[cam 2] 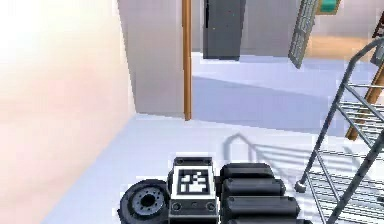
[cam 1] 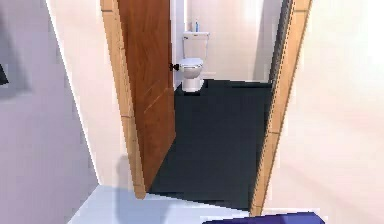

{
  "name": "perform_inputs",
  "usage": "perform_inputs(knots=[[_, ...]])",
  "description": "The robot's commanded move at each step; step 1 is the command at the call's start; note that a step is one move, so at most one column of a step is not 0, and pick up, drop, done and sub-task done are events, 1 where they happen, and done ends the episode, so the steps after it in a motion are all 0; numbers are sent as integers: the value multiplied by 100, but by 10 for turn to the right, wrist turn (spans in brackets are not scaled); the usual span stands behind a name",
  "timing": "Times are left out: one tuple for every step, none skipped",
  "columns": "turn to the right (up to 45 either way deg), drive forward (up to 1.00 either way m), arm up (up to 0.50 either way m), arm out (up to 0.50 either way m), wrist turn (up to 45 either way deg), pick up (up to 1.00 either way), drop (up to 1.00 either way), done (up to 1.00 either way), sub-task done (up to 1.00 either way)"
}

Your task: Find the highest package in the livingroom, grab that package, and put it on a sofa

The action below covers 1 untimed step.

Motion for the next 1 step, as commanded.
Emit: perform_inputs(knots=[[0, 100, 0, 0, 0, 0, 0, 0, 0]])
